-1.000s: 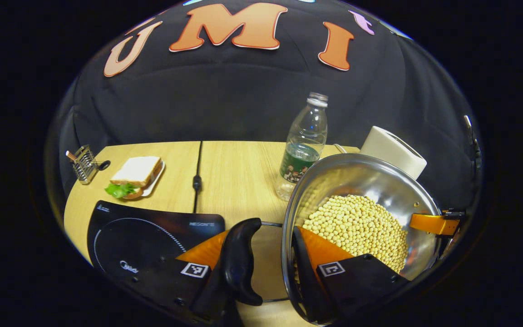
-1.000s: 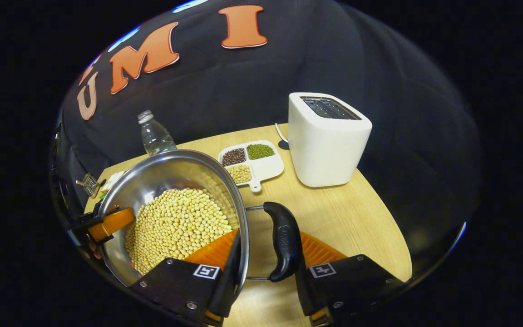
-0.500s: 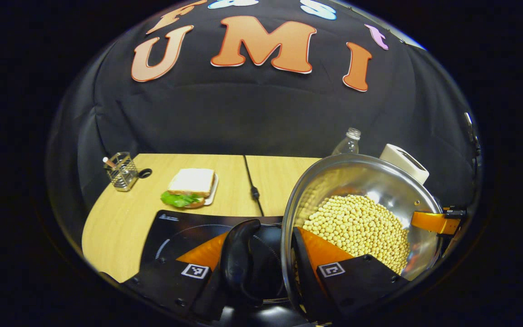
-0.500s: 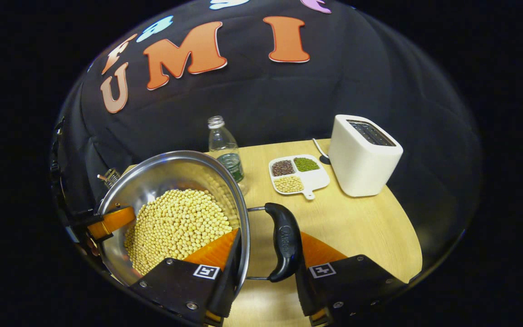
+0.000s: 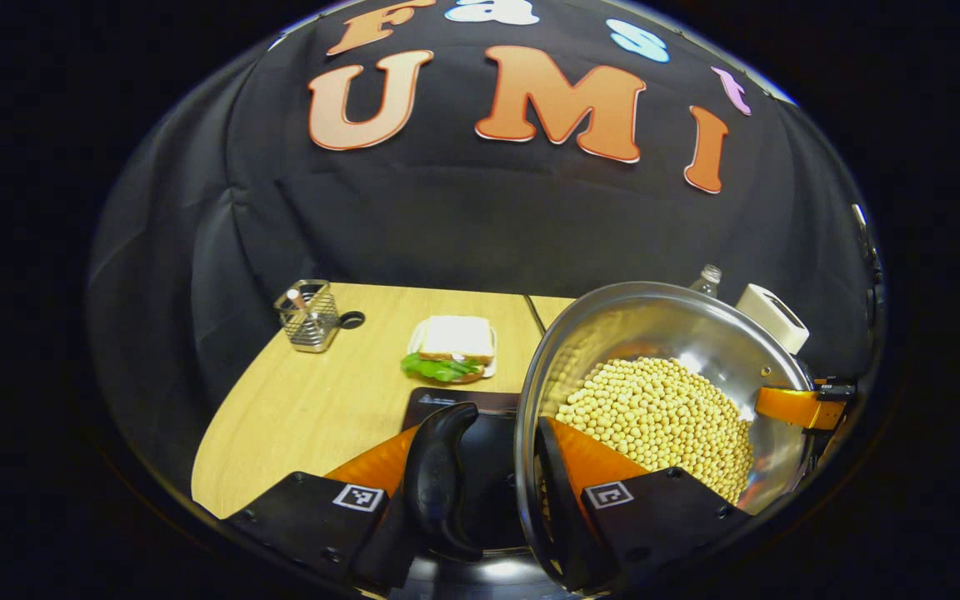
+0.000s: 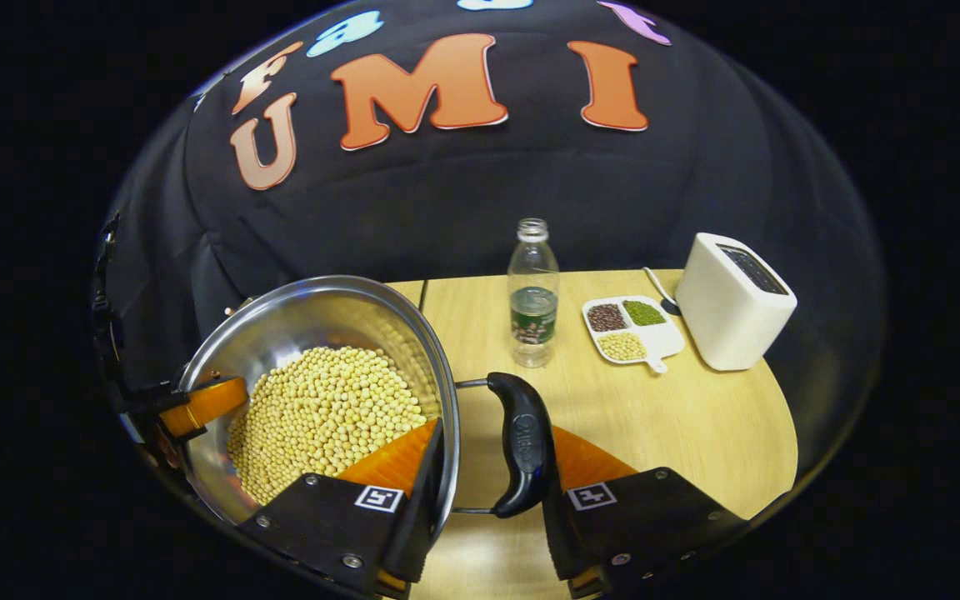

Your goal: First push the handle of the pot to place it horizontally, then grasp the pot with both hands and set it on the induction cooktop.

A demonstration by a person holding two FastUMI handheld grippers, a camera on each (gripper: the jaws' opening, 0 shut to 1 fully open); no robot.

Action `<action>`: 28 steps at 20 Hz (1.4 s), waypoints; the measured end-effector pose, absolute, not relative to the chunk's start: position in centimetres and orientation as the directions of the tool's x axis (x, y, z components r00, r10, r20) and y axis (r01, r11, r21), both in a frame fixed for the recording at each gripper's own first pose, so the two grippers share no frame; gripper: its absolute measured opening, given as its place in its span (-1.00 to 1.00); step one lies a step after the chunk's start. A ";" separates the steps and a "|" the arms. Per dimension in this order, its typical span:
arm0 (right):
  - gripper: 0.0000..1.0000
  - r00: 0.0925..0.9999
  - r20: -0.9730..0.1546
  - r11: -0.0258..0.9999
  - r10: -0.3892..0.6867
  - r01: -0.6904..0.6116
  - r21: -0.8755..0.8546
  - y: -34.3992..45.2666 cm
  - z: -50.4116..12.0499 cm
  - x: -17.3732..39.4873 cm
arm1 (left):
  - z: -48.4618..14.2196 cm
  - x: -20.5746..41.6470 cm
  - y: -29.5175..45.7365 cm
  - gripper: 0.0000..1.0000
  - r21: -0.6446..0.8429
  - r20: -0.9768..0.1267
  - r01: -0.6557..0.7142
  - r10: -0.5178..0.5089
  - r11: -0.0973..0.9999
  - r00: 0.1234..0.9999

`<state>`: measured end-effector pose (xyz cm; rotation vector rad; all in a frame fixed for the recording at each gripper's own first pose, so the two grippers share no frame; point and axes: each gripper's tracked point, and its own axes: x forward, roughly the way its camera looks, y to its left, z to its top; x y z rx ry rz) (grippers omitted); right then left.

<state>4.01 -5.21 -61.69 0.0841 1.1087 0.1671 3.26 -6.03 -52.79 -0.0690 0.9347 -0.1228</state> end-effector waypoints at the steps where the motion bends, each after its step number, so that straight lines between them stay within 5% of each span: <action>1: 0.14 0.434 -0.883 0.983 0.180 -0.101 0.152 -5.1 -61.6 4.1 | -52.7 3.3 -5.1 0.46 -0.108 -0.800 0.069 -0.128 0.992 0.586; 28: 0.15 0.368 -0.912 0.983 0.179 -0.107 0.150 -5.9 -61.8 5.2 | -61.9 2.4 1.4 0.47 -0.125 -0.849 -0.014 -0.100 0.992 0.519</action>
